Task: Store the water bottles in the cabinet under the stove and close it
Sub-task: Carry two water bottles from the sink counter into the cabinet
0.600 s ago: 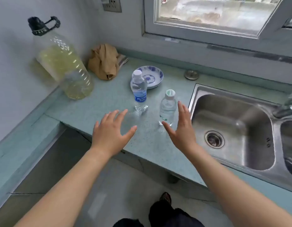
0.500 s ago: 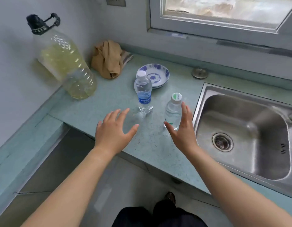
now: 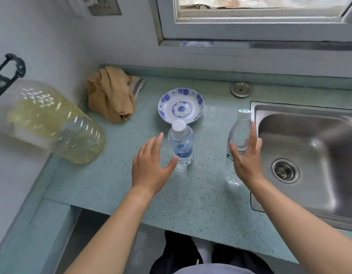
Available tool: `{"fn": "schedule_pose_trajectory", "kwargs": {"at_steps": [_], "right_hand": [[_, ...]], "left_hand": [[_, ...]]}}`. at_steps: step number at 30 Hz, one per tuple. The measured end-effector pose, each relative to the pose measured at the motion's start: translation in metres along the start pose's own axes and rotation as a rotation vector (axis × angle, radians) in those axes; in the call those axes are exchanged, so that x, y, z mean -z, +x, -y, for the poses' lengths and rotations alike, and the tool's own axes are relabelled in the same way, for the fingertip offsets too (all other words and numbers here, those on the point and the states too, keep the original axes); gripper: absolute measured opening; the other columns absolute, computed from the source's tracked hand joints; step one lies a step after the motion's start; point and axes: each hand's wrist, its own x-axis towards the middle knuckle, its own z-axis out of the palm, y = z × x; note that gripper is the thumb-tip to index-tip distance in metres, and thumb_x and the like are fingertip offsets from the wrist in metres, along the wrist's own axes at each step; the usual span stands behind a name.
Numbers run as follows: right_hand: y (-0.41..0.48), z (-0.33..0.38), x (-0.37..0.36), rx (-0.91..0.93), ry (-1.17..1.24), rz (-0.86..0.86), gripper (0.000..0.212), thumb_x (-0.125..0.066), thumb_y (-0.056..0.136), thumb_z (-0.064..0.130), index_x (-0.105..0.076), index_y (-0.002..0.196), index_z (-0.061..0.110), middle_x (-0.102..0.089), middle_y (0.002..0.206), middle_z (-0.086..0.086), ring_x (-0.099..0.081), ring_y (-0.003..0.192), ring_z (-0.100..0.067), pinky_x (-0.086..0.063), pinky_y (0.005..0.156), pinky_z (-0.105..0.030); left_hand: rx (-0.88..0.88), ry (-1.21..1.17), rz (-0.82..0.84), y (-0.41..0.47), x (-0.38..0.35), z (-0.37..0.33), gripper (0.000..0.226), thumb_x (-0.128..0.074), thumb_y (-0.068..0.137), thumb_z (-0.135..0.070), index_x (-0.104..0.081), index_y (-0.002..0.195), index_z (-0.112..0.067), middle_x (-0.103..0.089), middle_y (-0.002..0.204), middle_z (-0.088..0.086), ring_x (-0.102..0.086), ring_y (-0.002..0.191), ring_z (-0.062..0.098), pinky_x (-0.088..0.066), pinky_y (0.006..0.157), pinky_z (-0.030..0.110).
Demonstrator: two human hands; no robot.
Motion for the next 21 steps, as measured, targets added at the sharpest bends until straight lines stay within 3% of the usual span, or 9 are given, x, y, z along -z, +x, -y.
{"fn": "schedule_pose_trajectory", "kwargs": {"at_steps": [5,8,11,13,14,17,21], "right_hand": [[-0.029,-0.002,0.010,-0.131,-0.078,-0.090,0.077,-0.051,0.084,0.041,-0.004,0.146,0.039,-0.029,0.116,0.002,-0.039,0.097,-0.013,-0.033,0.084,-0.030],[-0.047,-0.001,0.012,-0.198,-0.092,-0.148,0.076,-0.047,0.083,0.046,0.002,0.141,0.050,-0.035,0.126,0.002,-0.040,0.111,-0.012,-0.035,0.091,-0.033],[-0.066,0.003,0.013,-0.284,-0.072,-0.241,0.075,-0.046,0.083,0.050,0.006,0.136,0.059,-0.029,0.145,0.001,-0.037,0.127,-0.013,-0.035,0.099,-0.035],[-0.081,0.006,0.017,-0.335,-0.046,-0.309,0.074,-0.046,0.085,0.049,0.006,0.136,0.059,-0.027,0.143,0.008,-0.033,0.125,-0.006,-0.033,0.099,-0.032],[-0.090,0.007,0.020,-0.359,-0.028,-0.342,0.074,-0.048,0.087,0.046,0.005,0.137,0.057,-0.025,0.139,0.013,-0.030,0.125,-0.002,-0.031,0.098,-0.030],[-0.118,0.010,0.031,-0.432,-0.013,-0.422,0.072,-0.050,0.092,0.037,0.000,0.143,0.047,-0.022,0.141,0.015,-0.026,0.124,0.003,-0.027,0.097,-0.025],[-0.154,0.008,0.043,-0.508,-0.005,-0.488,0.071,-0.049,0.092,0.037,-0.001,0.143,0.046,-0.024,0.141,0.012,-0.030,0.122,0.001,-0.033,0.094,-0.024]], "left_hand": [[-0.237,-0.345,0.108,0.043,-0.012,0.003,0.087,-0.055,0.074,-0.067,-0.014,0.145,-0.037,-0.033,0.149,-0.008,-0.035,0.131,0.011,-0.037,0.100,0.030],[-0.335,-0.541,0.226,0.065,-0.024,-0.006,0.090,-0.064,0.071,-0.062,-0.011,0.141,-0.043,-0.032,0.150,-0.005,-0.039,0.129,0.014,-0.041,0.097,0.033],[-0.448,-0.673,0.295,0.083,-0.041,-0.027,0.085,-0.065,0.071,-0.055,-0.012,0.137,-0.042,-0.033,0.144,-0.012,-0.039,0.123,0.004,-0.037,0.096,0.020],[-0.463,-0.751,0.328,0.096,-0.053,-0.043,0.083,-0.063,0.072,-0.053,-0.016,0.139,-0.040,-0.039,0.134,-0.017,-0.046,0.116,0.000,-0.038,0.093,0.015],[-0.444,-0.776,0.347,0.103,-0.059,-0.051,0.083,-0.064,0.072,-0.052,-0.017,0.140,-0.040,-0.043,0.131,-0.015,-0.051,0.112,0.003,-0.041,0.092,0.019],[-0.403,-0.747,0.381,0.116,-0.073,-0.073,0.081,-0.067,0.077,-0.048,-0.016,0.139,-0.048,-0.049,0.129,-0.006,-0.057,0.110,0.016,-0.048,0.094,0.041],[-0.462,-0.486,0.424,0.102,-0.085,-0.086,0.081,-0.063,0.080,-0.049,-0.011,0.142,-0.047,-0.057,0.112,0.006,-0.059,0.095,0.023,-0.043,0.077,0.033]]}}
